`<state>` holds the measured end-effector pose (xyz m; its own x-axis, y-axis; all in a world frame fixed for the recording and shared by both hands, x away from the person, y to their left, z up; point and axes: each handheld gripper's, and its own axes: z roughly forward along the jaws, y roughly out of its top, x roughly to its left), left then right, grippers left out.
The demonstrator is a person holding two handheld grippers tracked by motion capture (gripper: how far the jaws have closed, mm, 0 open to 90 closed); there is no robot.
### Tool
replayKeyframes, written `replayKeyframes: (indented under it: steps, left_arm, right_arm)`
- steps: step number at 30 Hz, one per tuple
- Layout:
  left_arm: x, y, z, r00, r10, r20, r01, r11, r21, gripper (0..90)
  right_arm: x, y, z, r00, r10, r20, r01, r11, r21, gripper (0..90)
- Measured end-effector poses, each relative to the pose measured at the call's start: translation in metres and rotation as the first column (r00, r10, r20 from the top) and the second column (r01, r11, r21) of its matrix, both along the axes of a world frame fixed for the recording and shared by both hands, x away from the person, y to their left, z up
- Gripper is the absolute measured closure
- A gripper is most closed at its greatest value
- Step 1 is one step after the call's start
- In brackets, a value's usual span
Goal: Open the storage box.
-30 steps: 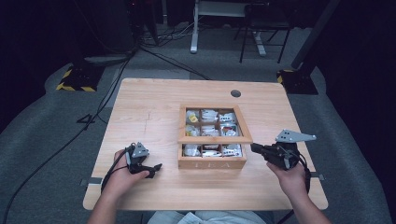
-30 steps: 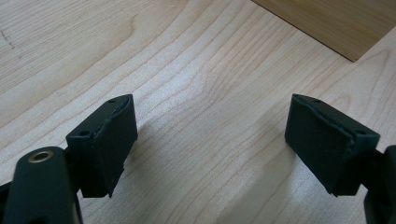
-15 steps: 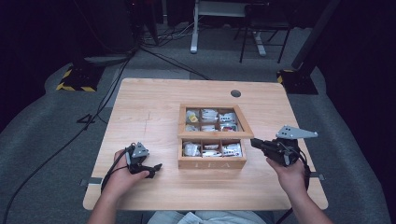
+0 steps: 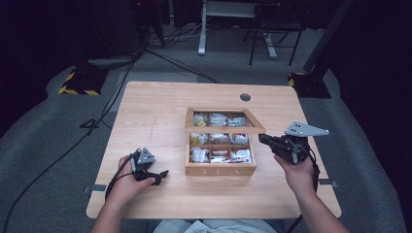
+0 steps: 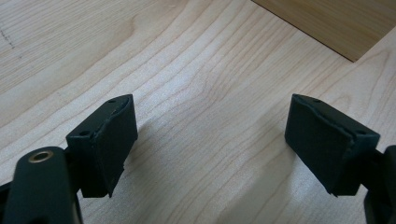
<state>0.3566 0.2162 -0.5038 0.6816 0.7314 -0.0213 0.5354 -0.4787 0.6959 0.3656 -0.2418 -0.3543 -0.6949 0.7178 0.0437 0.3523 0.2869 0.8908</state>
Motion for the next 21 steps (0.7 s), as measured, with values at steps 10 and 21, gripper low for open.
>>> replayKeyframes:
  steps: [10, 21]
  left_arm:
    - [0.000, 0.000, 0.000, 1.0000, 0.000, -0.001, 0.000, 1.0000, 0.001, 17.6]
    - [0.000, 0.000, 0.000, 1.0000, 0.000, -0.001, 0.000, 1.0000, 0.001, 17.6]
  right_arm:
    - [0.013, 0.008, 0.006, 0.9997, -0.006, 0.024, 0.006, 1.000, -0.004, 90.0]
    - [0.023, 0.009, 0.016, 0.9983, -0.025, 0.052, 0.024, 1.000, 0.013, 90.0]
